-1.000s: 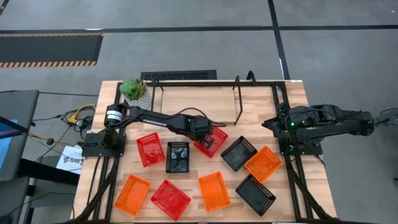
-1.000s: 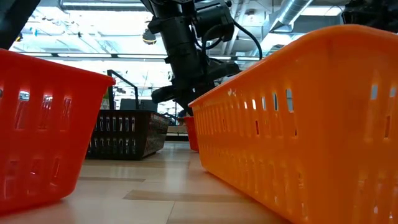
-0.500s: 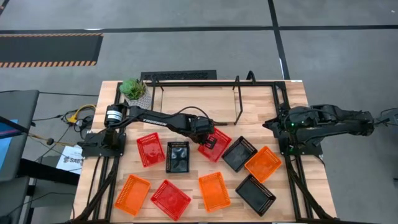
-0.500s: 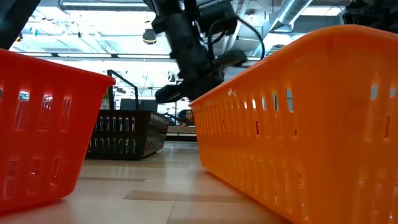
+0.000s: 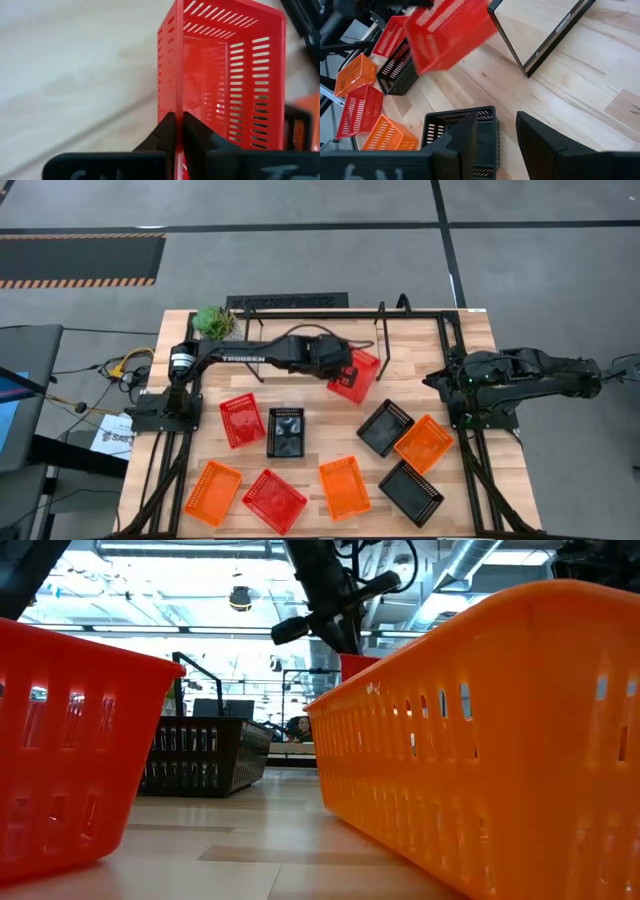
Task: Stack baskets on shelf by color
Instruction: Put the top right red bin on the shelf
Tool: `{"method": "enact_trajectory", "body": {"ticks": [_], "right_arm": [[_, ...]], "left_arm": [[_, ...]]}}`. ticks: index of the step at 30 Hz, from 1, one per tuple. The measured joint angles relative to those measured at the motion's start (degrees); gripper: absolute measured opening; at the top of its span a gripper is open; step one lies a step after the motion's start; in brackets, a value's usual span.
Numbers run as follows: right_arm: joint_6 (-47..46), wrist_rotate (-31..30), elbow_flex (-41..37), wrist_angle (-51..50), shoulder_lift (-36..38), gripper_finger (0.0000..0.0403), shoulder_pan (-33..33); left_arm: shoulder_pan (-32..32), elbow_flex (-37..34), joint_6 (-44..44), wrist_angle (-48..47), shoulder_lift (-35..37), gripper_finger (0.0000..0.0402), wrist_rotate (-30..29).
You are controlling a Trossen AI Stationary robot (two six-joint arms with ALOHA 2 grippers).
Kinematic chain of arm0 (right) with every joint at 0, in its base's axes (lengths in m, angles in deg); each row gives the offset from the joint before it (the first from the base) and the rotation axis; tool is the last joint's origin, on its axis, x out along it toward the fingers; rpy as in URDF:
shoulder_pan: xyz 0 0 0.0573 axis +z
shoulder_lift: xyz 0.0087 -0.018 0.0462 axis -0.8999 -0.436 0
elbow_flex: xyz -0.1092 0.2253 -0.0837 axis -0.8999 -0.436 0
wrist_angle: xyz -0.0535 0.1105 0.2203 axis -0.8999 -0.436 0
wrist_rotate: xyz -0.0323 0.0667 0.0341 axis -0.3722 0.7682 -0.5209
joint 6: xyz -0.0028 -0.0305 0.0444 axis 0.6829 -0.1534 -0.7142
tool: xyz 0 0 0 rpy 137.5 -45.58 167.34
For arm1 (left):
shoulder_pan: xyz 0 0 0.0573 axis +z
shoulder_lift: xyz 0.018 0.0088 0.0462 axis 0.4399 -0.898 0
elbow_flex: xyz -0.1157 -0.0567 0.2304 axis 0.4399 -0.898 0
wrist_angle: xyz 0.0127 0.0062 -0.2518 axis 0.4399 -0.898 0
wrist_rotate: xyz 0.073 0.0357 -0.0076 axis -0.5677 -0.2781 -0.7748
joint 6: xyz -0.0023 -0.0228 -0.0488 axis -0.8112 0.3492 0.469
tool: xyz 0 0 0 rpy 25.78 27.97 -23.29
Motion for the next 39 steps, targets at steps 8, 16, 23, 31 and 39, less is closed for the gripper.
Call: {"method": "enact_trajectory", "body": {"ticks": [8,16,23,31,39], "right_arm": [[-0.07,0.00,0.00,-0.24,0.01,0.0159,0.00],[-0.09,0.00,0.00,-0.24,0.02,0.0159,0.00],[0.63,-0.04,0.00,-0.35,0.04,0.0159,-0.01],[0.66,-0.07,-0.02,-0.33,0.04,0.0159,0.00],[0.68,-0.11,-0.02,-0.31,0.04,0.0159,0.00]], "left_arm": [[4.92,-0.04,3.73,6.92,-0.02,0.0000,-5.50],[7.00,0.13,6.01,16.83,-1.85,0.0000,-7.36],[7.24,-0.04,9.93,17.81,-7.51,0.0000,-1.46],[7.36,-0.08,12.42,18.30,-10.44,0.0000,-0.92],[7.55,-0.06,14.38,18.68,-11.33,0.0005,-1.18]]}}
